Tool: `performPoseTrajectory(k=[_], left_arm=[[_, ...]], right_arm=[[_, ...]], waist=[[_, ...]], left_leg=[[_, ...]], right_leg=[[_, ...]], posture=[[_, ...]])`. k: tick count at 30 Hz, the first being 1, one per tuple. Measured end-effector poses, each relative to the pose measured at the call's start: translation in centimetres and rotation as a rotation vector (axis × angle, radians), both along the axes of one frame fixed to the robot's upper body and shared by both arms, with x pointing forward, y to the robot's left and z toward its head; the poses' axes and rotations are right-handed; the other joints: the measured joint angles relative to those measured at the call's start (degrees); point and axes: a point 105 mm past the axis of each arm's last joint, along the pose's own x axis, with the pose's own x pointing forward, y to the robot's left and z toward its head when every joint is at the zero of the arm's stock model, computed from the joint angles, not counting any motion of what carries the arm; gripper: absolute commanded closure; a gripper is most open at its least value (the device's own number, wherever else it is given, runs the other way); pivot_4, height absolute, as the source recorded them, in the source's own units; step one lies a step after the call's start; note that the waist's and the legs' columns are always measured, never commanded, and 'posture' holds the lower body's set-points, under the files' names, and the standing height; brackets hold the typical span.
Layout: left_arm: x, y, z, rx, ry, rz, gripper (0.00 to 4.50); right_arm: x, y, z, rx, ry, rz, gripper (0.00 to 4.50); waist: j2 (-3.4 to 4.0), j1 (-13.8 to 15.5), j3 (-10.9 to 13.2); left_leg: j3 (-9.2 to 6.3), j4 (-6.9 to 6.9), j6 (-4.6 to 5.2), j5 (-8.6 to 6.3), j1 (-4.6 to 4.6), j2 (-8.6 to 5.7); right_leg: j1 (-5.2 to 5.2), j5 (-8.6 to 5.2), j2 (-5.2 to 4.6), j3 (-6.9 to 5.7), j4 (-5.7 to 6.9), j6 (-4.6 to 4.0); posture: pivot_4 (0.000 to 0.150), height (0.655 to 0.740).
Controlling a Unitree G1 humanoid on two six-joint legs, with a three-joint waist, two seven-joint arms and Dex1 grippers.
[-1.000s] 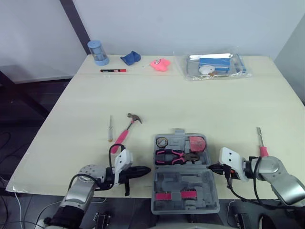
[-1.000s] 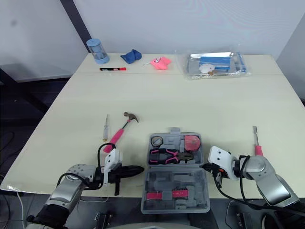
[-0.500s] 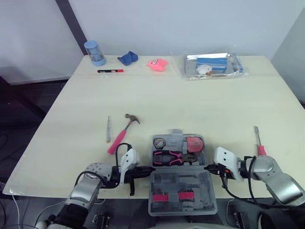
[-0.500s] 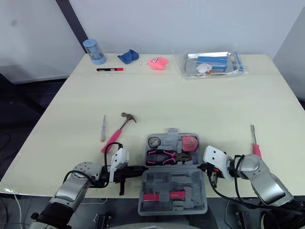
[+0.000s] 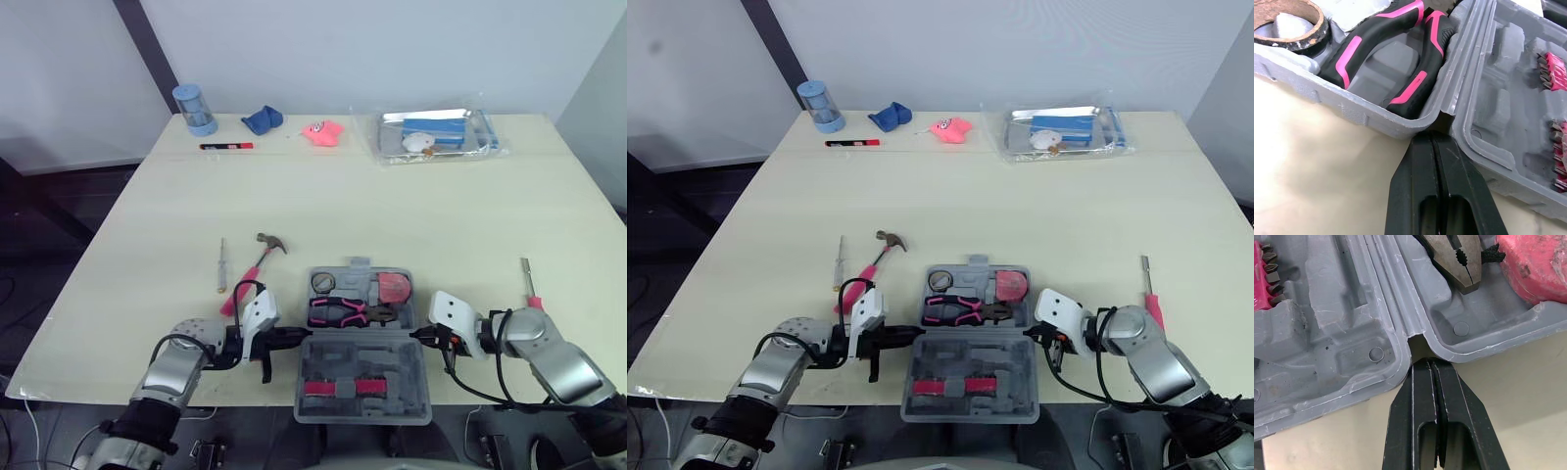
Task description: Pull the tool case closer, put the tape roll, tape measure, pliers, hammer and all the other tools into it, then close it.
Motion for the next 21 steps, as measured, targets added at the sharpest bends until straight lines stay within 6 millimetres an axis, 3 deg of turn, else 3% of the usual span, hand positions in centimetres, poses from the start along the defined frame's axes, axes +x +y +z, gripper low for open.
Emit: performPoseTrajectory(k=[21], left_arm=[[3.1, 0.7, 1.0, 0.047, -0.042, 0.096, 4.5]], right_arm=[[3.3, 1.1, 0.4, 0.026, -0.067, -0.058, 4.48]], waist=[[0.0, -0.11, 0.0]], left_leg=[[-0.03, 0.2, 0.0, 0.0, -0.01, -0.01]], right_leg=[[0.02, 0.01, 0.03, -0.01, 0.1, 0.01]], posture=[[0.15, 0.74]])
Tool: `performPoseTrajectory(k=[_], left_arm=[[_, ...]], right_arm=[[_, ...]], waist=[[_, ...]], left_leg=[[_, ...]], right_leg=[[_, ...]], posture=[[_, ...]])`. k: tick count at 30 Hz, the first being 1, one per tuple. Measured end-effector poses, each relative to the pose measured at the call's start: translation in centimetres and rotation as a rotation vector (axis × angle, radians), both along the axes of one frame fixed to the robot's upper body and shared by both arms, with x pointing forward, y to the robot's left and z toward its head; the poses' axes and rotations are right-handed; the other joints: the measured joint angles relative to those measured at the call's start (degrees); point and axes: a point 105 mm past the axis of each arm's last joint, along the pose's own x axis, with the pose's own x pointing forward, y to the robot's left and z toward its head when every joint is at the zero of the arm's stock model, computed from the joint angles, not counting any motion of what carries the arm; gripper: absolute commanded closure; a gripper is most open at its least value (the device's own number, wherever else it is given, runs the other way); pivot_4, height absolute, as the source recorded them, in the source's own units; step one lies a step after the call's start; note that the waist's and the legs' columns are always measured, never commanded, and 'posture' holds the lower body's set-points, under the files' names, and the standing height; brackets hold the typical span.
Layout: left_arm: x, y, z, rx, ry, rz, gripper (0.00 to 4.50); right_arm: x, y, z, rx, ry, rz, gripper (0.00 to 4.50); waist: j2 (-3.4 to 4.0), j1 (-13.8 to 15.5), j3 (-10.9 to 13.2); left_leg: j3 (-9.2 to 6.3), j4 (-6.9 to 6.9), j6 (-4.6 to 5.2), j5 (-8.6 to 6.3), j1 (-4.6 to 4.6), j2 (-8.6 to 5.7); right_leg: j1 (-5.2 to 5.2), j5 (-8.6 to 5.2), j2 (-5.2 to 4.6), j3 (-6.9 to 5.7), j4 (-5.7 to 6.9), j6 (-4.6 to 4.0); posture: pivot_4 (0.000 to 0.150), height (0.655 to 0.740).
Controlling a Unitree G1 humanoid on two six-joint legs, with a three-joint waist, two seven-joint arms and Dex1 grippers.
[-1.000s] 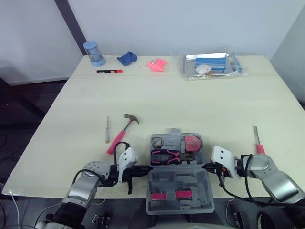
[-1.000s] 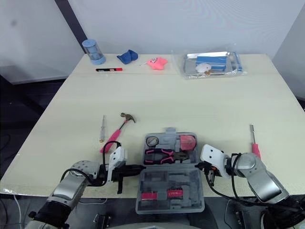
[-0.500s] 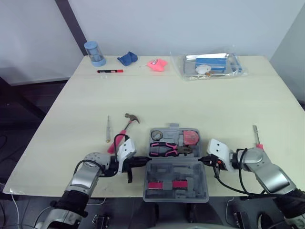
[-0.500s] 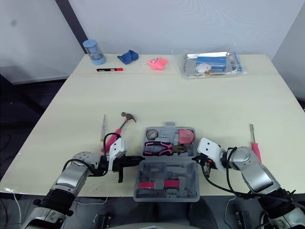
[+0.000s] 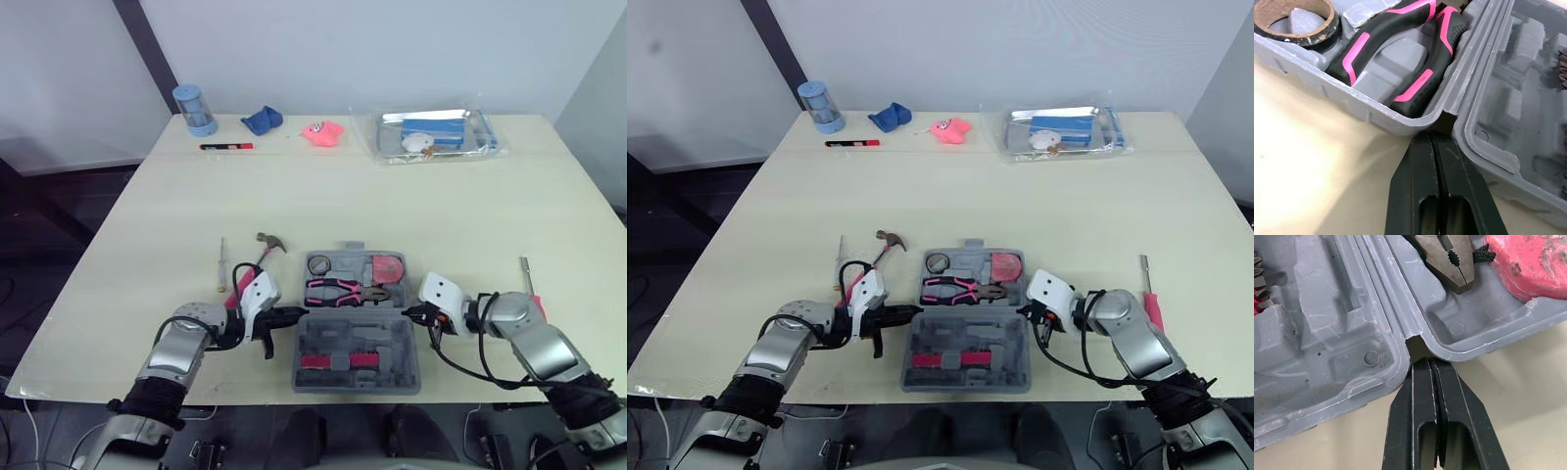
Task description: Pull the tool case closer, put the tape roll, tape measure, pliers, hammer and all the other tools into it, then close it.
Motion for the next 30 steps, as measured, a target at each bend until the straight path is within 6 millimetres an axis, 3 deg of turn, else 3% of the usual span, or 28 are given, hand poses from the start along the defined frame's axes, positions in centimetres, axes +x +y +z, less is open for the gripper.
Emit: performPoseTrajectory(k=[30], left_arm=[[1.2, -0.5, 0.3, 0.016, -0.017, 0.023, 4.5]], right_arm=[[1.5, -0.3, 0.2, 0.004, -0.046, -0.032, 4.48]], waist=[[0.0, 0.1, 0.0]], left_leg=[[-0.01, 0.03, 0.0, 0.0, -0.03, -0.01]], right_leg=[[0.01, 0.01, -0.03, 0.0, -0.02, 0.01]], posture=[[0.15, 0.74]])
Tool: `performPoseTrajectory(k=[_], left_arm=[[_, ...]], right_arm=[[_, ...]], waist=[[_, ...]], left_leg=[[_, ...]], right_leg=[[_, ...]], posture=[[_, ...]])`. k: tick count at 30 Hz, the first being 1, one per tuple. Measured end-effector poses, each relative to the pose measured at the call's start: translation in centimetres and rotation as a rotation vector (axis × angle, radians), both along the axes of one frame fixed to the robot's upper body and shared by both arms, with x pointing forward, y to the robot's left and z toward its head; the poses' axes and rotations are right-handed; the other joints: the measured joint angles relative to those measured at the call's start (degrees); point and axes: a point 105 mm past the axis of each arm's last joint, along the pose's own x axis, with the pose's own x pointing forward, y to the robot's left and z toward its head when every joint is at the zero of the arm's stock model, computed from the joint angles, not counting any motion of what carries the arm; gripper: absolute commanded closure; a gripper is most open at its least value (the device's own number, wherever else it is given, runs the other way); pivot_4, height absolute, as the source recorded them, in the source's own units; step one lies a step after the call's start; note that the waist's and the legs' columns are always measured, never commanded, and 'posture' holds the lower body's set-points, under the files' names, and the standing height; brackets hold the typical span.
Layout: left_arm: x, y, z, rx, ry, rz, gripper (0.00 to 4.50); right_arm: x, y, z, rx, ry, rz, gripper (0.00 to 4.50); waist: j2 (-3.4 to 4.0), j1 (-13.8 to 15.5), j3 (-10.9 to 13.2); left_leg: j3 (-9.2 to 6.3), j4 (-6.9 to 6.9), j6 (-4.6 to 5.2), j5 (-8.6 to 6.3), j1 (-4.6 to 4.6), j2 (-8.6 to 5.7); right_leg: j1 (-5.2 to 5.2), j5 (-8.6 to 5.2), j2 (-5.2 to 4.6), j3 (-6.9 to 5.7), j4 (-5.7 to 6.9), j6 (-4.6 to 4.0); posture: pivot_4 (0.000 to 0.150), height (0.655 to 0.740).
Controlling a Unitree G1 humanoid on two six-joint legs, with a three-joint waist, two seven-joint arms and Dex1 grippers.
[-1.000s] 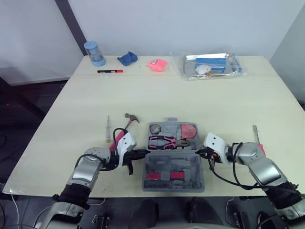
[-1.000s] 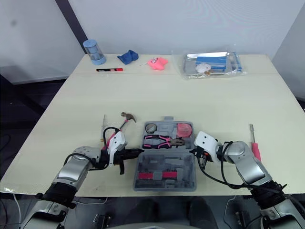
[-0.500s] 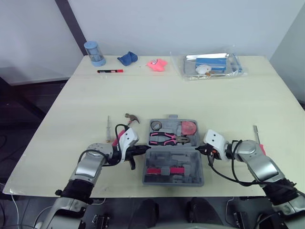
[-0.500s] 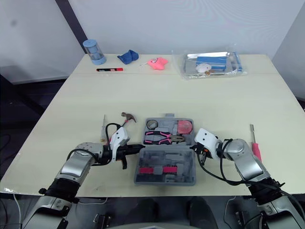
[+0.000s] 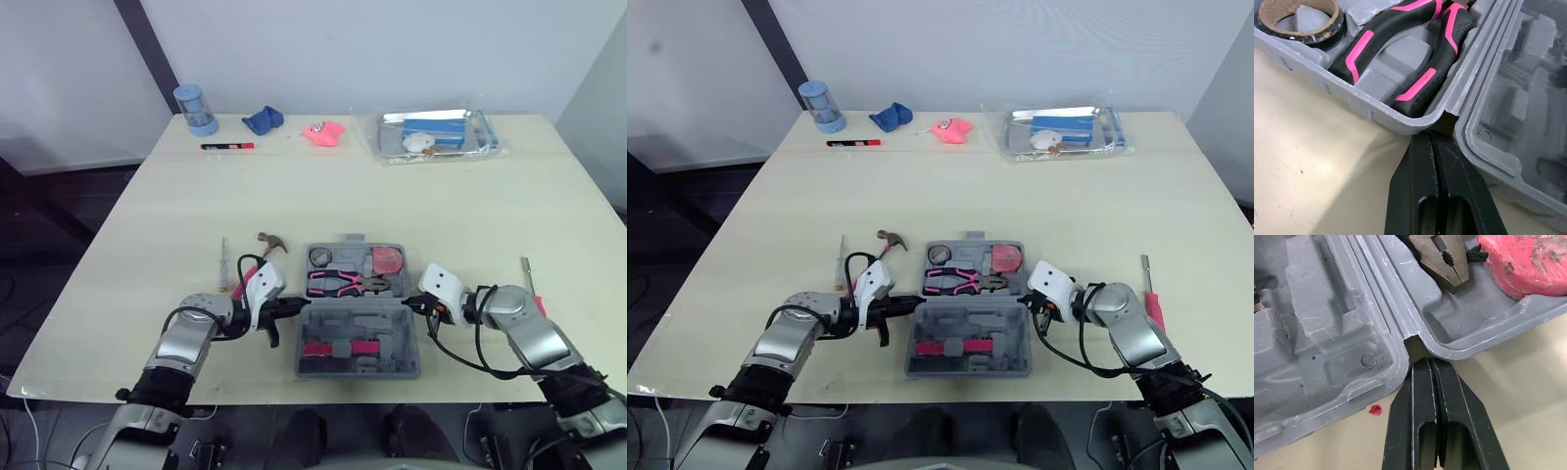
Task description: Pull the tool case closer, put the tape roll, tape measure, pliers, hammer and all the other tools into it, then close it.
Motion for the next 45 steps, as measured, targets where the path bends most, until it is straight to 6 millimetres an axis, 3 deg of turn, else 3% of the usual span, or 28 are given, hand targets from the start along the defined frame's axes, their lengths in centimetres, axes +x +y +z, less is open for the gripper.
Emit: performPoseTrajectory(k=[17, 45], left_arm=[[0.4, -0.6, -0.1, -0.01, -0.009, -0.016, 4.5], [0.2, -1.7, -0.2, -0.04, -0.006, -0.037, 4.5]], right_arm=[[0.4, -0.3, 0.2, -0.008, -0.016, -0.022, 4.48], [-0.5, -1.3, 0.2, -0.021, 0.001, -0.046, 4.48]], waist=[[0.0, 0.08, 0.0], [0.0, 1.49, 0.0]], left_leg=[[-0.01, 0.0, 0.0, 0.0, -0.02, -0.01], [-0.15, 0.0, -0.04, 0.02, -0.16, -0.13]], right_leg=[[0.0, 0.0, -0.02, -0.01, -0.02, 0.0], [0.0, 0.0, -0.11, -0.15, -0.14, 0.01]], posture=[[0.15, 0.74], [0.15, 0.74]])
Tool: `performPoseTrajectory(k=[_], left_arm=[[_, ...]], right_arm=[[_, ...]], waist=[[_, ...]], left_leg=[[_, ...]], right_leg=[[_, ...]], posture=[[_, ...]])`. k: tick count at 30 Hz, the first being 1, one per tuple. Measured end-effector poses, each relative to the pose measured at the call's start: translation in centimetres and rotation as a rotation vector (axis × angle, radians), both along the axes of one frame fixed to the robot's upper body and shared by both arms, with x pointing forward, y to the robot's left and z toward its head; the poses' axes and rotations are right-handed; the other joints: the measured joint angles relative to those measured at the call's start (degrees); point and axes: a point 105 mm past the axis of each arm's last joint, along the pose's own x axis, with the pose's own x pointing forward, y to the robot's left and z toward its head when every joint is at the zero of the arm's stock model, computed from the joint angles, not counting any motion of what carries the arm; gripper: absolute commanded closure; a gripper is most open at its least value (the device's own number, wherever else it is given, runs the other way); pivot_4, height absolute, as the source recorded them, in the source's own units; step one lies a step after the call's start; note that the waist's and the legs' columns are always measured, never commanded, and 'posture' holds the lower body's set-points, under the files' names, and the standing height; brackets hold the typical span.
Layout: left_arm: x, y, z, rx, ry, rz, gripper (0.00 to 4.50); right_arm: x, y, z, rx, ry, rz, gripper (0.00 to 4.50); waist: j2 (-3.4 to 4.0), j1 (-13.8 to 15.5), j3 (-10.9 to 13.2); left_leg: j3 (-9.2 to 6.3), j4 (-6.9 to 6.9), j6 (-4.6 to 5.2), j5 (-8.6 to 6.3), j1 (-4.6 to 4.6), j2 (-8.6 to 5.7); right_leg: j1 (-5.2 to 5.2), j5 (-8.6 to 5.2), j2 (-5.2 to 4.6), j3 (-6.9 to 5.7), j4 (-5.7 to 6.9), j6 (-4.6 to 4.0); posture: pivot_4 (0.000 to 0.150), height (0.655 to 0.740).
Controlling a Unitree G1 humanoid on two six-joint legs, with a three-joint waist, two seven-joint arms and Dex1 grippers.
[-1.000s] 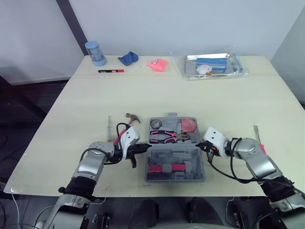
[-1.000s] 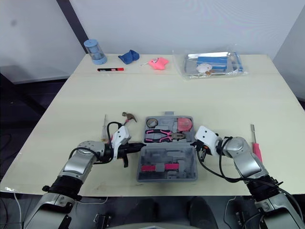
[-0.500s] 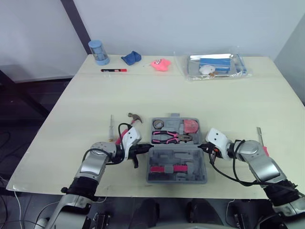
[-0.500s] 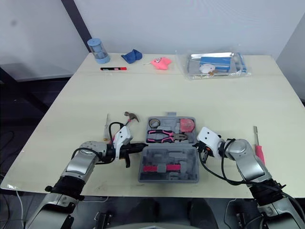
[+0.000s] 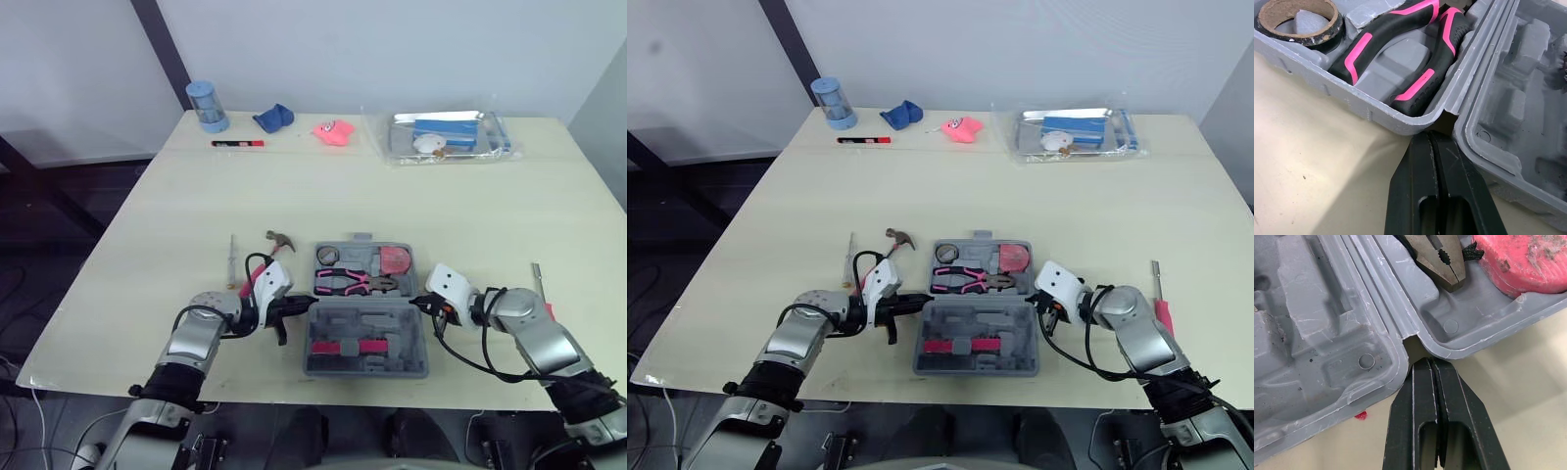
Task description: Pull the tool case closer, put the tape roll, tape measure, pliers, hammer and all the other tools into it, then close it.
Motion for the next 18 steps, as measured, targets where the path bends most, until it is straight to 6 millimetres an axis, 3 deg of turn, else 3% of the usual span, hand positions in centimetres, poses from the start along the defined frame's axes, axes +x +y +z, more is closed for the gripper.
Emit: performPoseTrajectory(k=[18], left_arm=[[0.14, 0.07, 0.11, 0.007, -0.021, 0.005, 4.5]], right_arm=[[-0.4, -0.66, -0.02, 0.005, 0.0, -0.019, 4.48]], waist=[[0.0, 0.18, 0.0]], left_leg=[[-0.04, 0.0, -0.14, 0.08, -0.04, -0.02]], right_leg=[[0.0, 0.0, -0.03, -0.04, -0.02, 0.0]], posture=[[0.15, 0.74]])
